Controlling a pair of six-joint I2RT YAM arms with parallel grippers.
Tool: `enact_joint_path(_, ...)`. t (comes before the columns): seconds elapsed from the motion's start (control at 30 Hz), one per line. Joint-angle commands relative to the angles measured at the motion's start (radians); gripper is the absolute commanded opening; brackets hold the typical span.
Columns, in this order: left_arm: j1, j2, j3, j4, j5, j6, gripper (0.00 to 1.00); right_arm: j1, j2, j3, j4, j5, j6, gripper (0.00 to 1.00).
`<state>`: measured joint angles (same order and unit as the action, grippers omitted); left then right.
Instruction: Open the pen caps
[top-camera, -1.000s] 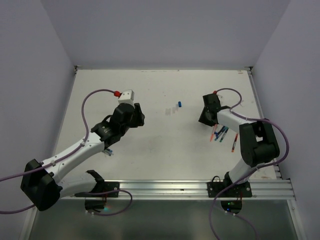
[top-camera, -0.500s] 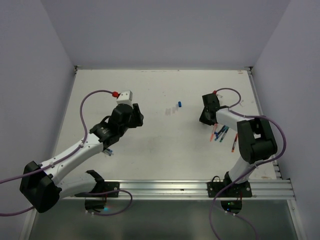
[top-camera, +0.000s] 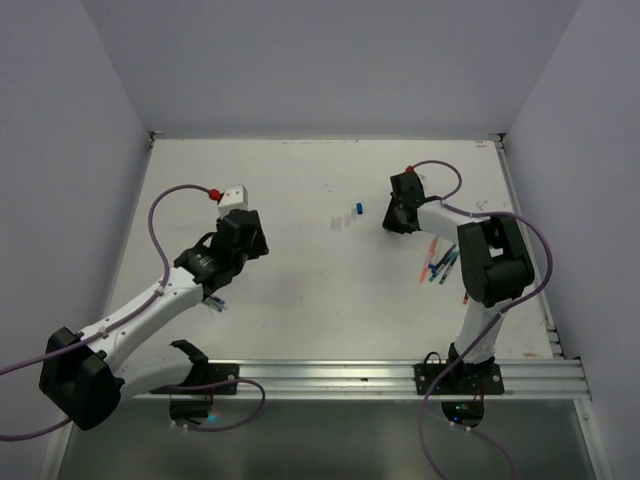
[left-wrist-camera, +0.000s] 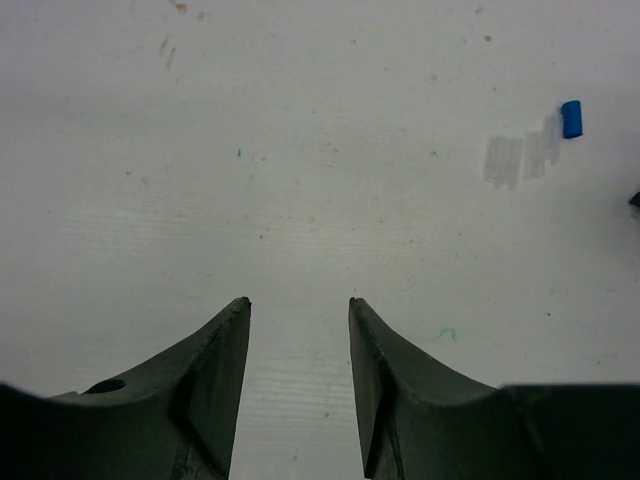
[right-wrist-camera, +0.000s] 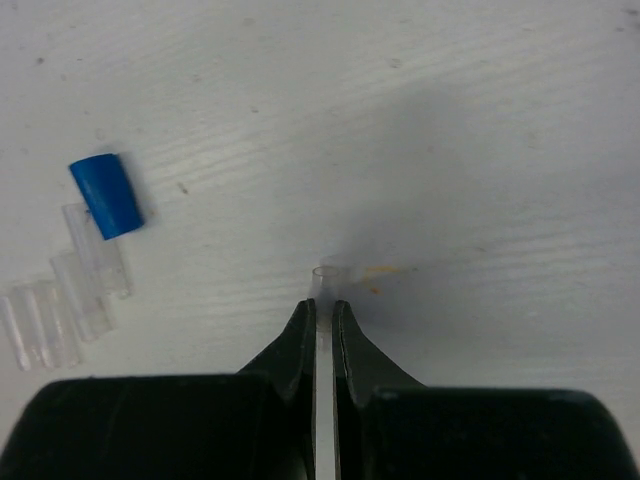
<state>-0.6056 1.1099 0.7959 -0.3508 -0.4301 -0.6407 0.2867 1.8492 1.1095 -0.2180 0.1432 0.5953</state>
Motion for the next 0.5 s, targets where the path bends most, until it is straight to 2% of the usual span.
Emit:
enact_joint_path(0.0,0.024,-0.054,-0.011,-0.092,-0.127,-0.088,0.46,0.057,0.077,0.087,0.011,-0.083,0.001,0.00)
enact_joint_path(0.17,0.040,-0.056,0.015,-0.269,-0.222,-0.191,0.45,0.106,0.133,0.150,0.012,-0.096,0.003,0.00)
enact_joint_path(0.23,0.046,-0.050,0.012,-0.327,-0.243,-0.247,0.45,0.121,0.156,0.168,0.014,-0.097,0.003,0.06)
enact_joint_path(0.43,0.063,-0.048,-0.050,-0.355,-0.191,-0.330,0.45,0.138,0.180,0.193,0.023,-0.103,0.003,0.16)
enact_joint_path(0.47,0.066,-0.048,-0.052,-0.359,-0.188,-0.349,0.45,0.141,0.180,0.193,0.023,-0.100,0.001,0.23)
